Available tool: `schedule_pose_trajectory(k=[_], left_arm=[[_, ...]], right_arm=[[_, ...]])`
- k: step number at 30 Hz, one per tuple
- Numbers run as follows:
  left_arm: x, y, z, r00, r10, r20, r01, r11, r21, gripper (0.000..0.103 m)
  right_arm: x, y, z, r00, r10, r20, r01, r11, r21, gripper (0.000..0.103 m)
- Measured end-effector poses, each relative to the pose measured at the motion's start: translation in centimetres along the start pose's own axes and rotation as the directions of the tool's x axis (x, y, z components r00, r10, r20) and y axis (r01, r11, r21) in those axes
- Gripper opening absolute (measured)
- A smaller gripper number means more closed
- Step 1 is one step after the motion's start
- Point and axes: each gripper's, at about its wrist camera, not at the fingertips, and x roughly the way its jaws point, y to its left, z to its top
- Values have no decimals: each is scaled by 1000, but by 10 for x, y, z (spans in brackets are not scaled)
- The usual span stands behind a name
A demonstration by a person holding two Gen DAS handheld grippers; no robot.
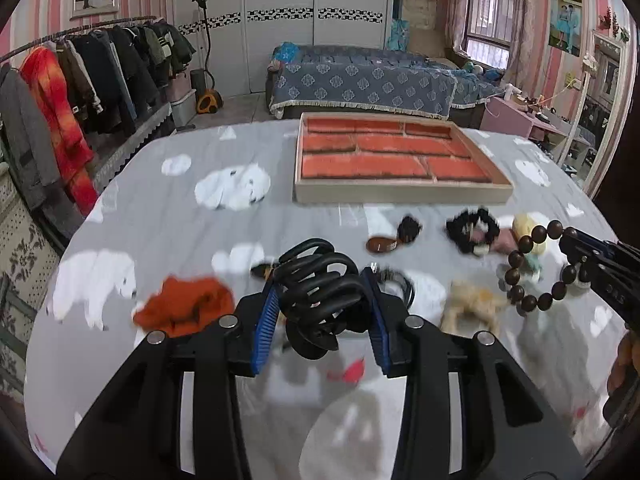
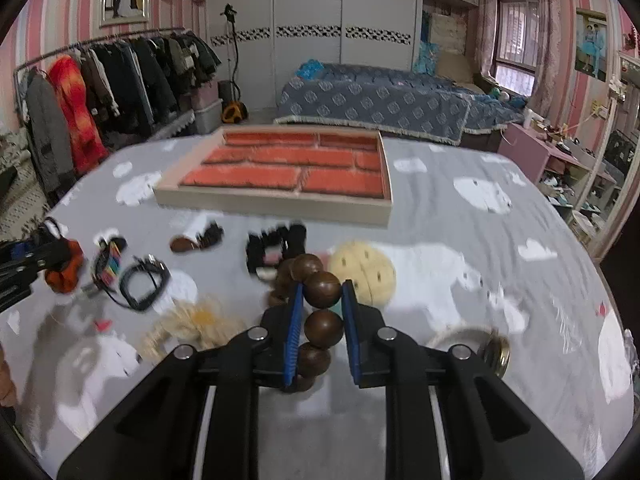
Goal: Organize jewelry
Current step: 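Carry the claw clip and bead bracelet into the tray and release both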
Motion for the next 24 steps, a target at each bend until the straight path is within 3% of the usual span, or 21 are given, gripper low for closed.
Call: schedule_pose_trajectory(k=[5,12,24], left_arm=[[6,-8,37,999,-31,25,30,999,20,39],[42,-24,100,999,-29,28,29,999,21,39],[159,-35,197,999,17,-34,-17,1000,-2,39]], right_arm=[[-1,-3,37,999,-7,53,8,1000,-12,20],[27,-9,88,998,33,53,-34,999,11,20],[114,-21,165,998,38,41,-40,998,41,20]])
